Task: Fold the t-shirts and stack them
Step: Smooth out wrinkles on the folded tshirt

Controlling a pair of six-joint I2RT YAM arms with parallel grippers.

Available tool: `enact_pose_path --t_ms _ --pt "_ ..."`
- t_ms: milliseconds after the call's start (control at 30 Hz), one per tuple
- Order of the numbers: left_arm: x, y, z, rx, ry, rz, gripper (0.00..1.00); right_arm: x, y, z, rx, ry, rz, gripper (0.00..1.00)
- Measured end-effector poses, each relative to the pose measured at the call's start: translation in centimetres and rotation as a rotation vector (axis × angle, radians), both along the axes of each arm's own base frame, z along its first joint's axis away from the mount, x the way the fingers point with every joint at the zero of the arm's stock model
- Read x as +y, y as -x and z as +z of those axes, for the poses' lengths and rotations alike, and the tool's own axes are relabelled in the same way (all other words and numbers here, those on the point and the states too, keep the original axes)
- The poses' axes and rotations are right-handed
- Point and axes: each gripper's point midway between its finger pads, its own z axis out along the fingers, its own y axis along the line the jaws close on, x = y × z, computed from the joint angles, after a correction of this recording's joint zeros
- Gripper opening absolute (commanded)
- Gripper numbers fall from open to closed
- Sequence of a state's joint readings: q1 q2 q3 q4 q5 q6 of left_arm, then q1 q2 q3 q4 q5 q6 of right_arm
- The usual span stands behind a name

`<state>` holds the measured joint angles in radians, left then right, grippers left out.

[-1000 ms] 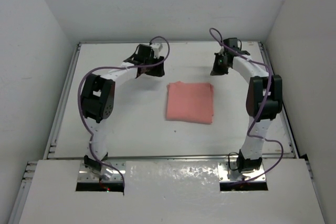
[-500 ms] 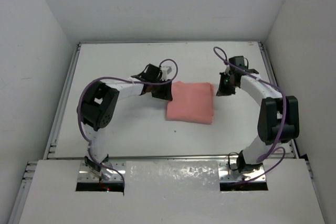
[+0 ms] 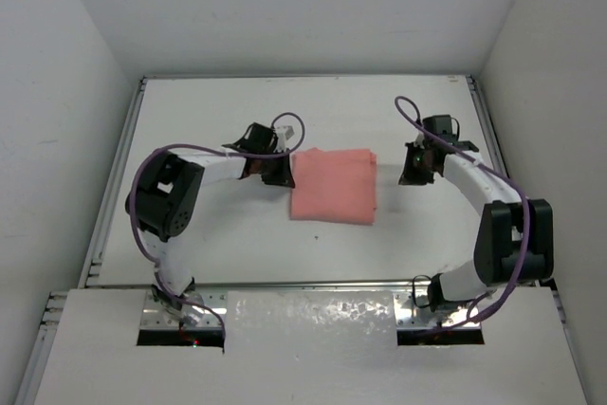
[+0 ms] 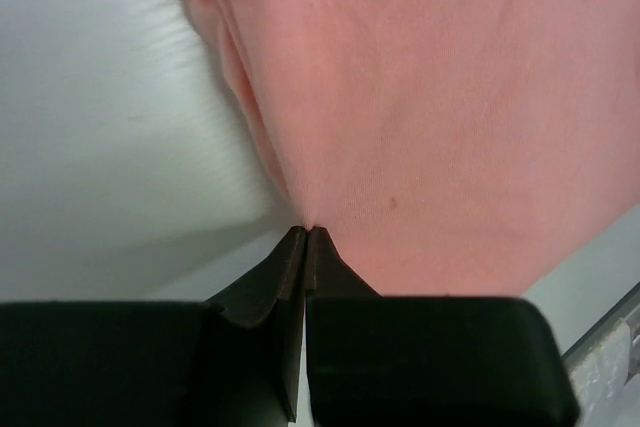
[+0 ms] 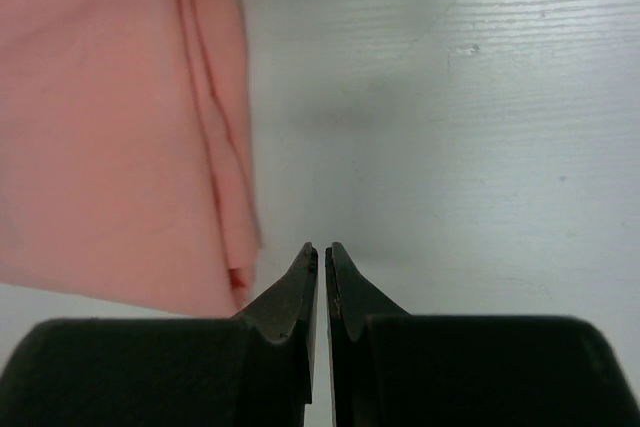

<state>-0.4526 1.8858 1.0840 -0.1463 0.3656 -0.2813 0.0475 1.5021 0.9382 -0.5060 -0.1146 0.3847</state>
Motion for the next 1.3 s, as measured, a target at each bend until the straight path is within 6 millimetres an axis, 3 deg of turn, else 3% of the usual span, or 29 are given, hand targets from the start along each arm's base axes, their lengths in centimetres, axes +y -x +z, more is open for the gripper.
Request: enact_pose_path --t_ms 233,333,400,633,733,900,967,1200,1300 --pt "7.0 -2.2 0.5 -0.022 -0.044 0.097 0.00 -0.7 0.9 0.3 -0.018 0.019 0.002 0.06" --pt "9.6 -2.1 0.3 -0.017 -0.062 0.133 0.00 -0.8 1.1 0.3 -0.018 0.026 0.012 0.06" --pt "10.9 -1.0 0.0 -0.001 -0.076 0.144 0.00 -0.9 1.1 0.3 -0.019 0.031 0.018 0.05" --pt "10.8 2.9 0.1 0.029 -0.044 0.115 0.00 -1.0 1.2 0.5 -0.023 0.038 0.025 0.05" --pt "10.8 3.2 0.5 0.017 -0.041 0.111 0.08 -1.0 1.3 0.5 -0.025 0.040 0.024 0.05" --pt "10.9 2.8 0.9 -0.005 -0.048 0.104 0.38 -1.1 1.4 0.6 -0.024 0.040 0.023 0.05" --pt "11.1 2.2 1.3 -0.029 -0.064 0.101 0.45 -1.1 1.4 0.6 -0.024 0.040 0.023 0.05" --pt "12.4 -0.8 4.1 -0.131 -0.127 0.109 0.62 -1.3 1.7 0.8 -0.018 0.045 0.028 0.09" --pt "13.6 -2.6 7.1 -0.219 -0.163 0.115 0.66 -1.4 1.8 1.0 -0.023 0.048 0.026 0.13"
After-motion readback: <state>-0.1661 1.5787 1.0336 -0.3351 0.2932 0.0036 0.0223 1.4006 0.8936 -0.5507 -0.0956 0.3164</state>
